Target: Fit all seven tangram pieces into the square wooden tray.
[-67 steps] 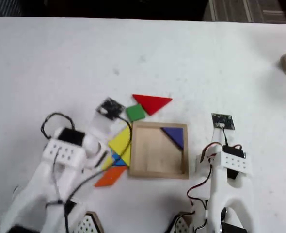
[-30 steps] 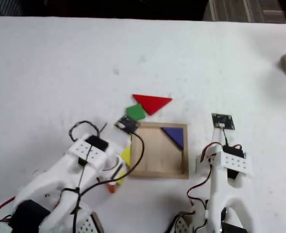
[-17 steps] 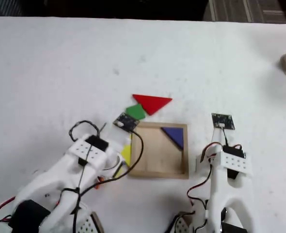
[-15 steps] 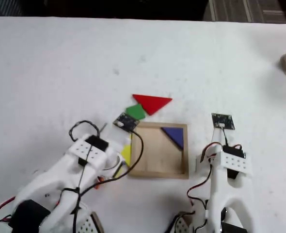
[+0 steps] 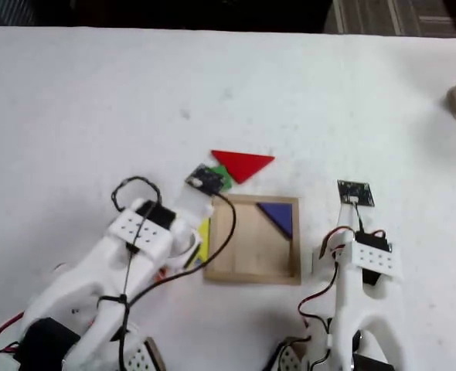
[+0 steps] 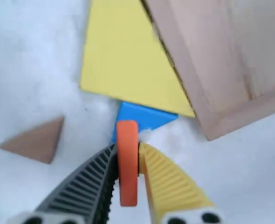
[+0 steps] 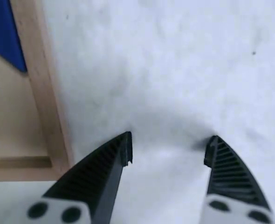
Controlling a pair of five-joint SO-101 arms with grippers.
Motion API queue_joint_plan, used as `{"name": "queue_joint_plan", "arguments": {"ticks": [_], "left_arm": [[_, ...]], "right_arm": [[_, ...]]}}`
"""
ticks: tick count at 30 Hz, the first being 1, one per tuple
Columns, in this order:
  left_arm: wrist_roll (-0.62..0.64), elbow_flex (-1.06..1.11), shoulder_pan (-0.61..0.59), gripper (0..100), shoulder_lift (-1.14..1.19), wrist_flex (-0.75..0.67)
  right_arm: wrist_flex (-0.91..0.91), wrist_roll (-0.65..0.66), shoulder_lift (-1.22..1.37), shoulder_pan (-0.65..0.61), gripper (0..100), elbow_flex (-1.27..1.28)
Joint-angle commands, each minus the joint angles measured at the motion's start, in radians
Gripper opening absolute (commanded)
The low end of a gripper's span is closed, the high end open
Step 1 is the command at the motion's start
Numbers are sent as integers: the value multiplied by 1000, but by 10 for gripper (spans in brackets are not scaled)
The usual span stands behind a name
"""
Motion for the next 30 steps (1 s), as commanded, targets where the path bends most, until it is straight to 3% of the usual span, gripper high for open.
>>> {"name": "queue_joint_plan", "arguments": {"ticks": [1,5,14,23,30], "left_arm": [[-84,-141,-2,22,-16,-20],[-86,-164,48,24,-8,-187],[-84,-84,308,28,-5,-482],[-92,40,321,29,-5,-666],[-84,80,318,221,-5,-658]], "right_arm": [[-31,11,10,13,245,-3],[-31,11,10,13,245,-3],[-31,11,10,15,245,-3],[-31,11,10,12,246,-3],[-31,12,10,12,246,-3]]}}
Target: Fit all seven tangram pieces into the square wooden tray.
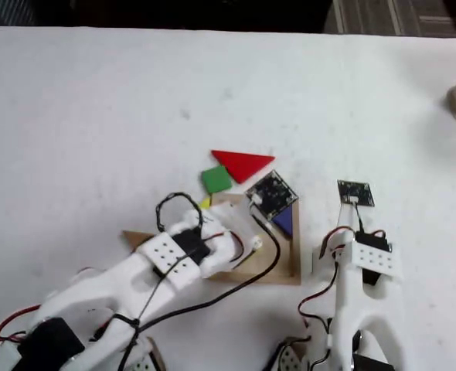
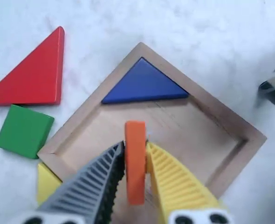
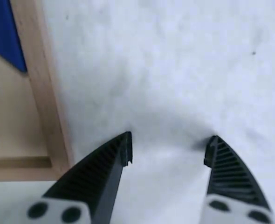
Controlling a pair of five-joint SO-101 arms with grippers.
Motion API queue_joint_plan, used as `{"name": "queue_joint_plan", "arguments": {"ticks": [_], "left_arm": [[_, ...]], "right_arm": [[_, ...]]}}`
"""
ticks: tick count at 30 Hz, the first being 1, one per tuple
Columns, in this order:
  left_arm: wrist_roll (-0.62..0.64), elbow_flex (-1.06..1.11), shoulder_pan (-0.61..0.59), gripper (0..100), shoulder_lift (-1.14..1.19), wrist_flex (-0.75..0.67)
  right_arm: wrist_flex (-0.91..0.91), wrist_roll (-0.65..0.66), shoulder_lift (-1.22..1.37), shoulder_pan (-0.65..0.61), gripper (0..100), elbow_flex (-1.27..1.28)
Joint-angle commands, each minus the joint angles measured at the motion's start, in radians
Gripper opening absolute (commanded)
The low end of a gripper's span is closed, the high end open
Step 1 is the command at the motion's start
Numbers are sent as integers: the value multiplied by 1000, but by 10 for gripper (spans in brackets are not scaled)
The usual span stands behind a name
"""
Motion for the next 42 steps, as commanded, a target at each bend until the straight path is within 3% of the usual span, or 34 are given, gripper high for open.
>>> {"name": "queue_joint_plan", "arguments": {"ticks": [1,20,25,42], "left_arm": [[-3,20,15,234,-8,-26],[-2,-8,-53,183,-10,-17],[-6,2,27,15,-10,58],[-3,15,7,23,-18,83]], "right_arm": [[-31,12,10,12,246,-3],[-33,12,10,12,246,-3],[-33,12,10,12,246,-3],[-33,12,10,12,246,-3]]}}
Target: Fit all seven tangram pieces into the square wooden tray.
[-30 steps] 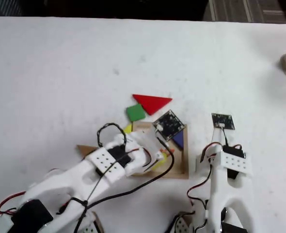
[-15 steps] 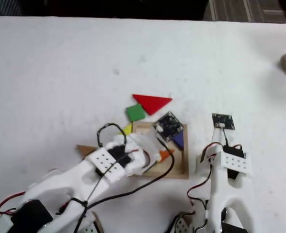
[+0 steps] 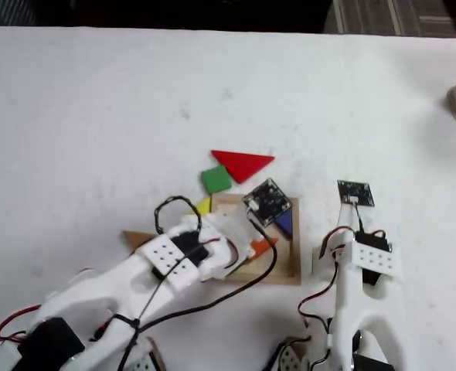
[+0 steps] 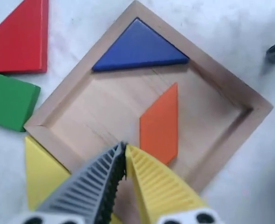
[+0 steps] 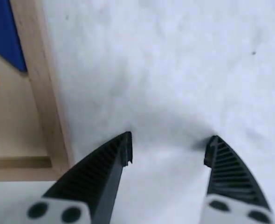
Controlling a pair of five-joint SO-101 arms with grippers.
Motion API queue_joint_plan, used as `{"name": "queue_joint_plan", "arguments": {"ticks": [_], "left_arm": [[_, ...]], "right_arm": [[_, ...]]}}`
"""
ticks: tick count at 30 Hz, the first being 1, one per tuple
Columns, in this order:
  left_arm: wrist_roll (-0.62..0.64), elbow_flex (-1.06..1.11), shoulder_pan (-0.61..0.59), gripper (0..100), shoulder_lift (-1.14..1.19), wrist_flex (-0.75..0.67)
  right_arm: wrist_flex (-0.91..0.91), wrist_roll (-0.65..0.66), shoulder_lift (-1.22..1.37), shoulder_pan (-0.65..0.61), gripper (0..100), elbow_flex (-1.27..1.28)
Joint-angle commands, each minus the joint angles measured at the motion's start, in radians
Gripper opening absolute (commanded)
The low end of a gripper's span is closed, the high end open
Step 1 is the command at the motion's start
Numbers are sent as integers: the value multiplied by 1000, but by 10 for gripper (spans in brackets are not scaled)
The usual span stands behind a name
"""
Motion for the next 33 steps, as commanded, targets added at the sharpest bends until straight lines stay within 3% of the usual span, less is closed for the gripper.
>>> {"name": "queue_joint_plan", "arguments": {"ticks": [1,7,10,19,26,33], "left_arm": [[-3,-14,31,23,-18,9],[-3,-12,222,23,-8,52],[-3,-11,260,23,-7,52],[-2,-92,130,23,79,81],[84,-299,140,23,297,221],[95,-310,122,23,320,227]], "right_arm": [[-33,12,10,13,246,-3],[-33,12,10,12,246,-3],[-33,12,10,12,246,-3],[-33,12,10,12,246,-3],[-33,12,10,12,246,-3],[-33,12,10,15,246,-3]]}}
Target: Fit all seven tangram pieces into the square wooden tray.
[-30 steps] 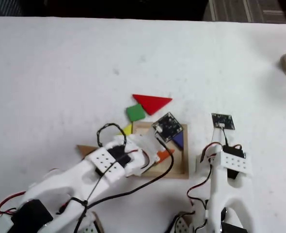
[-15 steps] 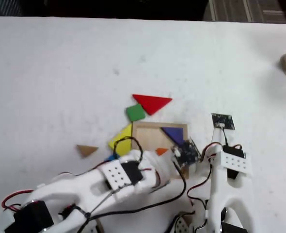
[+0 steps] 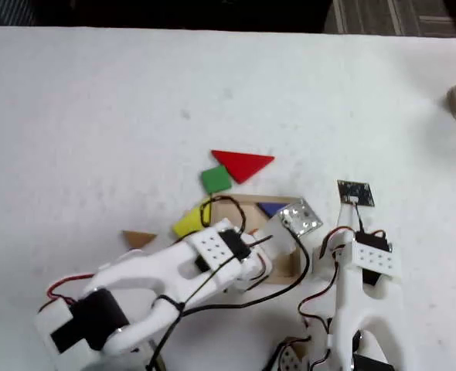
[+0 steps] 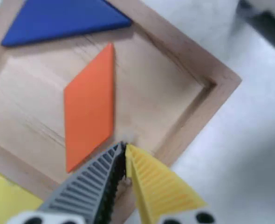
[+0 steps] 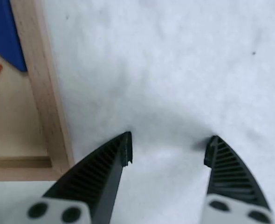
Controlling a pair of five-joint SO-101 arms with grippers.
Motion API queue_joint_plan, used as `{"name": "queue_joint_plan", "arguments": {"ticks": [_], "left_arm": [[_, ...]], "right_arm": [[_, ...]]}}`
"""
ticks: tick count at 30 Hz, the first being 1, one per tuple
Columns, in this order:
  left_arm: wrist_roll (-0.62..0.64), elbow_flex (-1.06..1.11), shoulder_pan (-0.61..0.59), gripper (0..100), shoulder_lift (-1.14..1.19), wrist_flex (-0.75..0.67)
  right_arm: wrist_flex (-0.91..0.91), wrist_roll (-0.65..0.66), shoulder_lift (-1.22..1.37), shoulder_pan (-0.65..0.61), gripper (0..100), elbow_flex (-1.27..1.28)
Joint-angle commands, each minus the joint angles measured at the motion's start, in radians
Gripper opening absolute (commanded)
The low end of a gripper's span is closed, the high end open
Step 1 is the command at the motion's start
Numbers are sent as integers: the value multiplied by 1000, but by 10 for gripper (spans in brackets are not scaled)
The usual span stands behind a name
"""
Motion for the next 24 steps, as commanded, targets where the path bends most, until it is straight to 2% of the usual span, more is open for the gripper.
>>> {"name": "queue_joint_plan", "arguments": {"ticks": [1,10,14,18,22,24], "left_arm": [[15,-46,-31,23,1,8],[15,-44,-219,23,4,-87],[15,-46,-257,23,2,-117],[15,-46,-236,23,-5,-98],[15,-35,-140,23,-45,-31],[15,8,-82,23,-107,-40]], "right_arm": [[-33,12,10,15,246,-3],[-33,12,10,15,246,-3],[-33,12,10,15,246,-3],[-33,12,10,15,246,-3],[-33,12,10,15,246,-3],[-33,12,10,15,246,-3]]}}
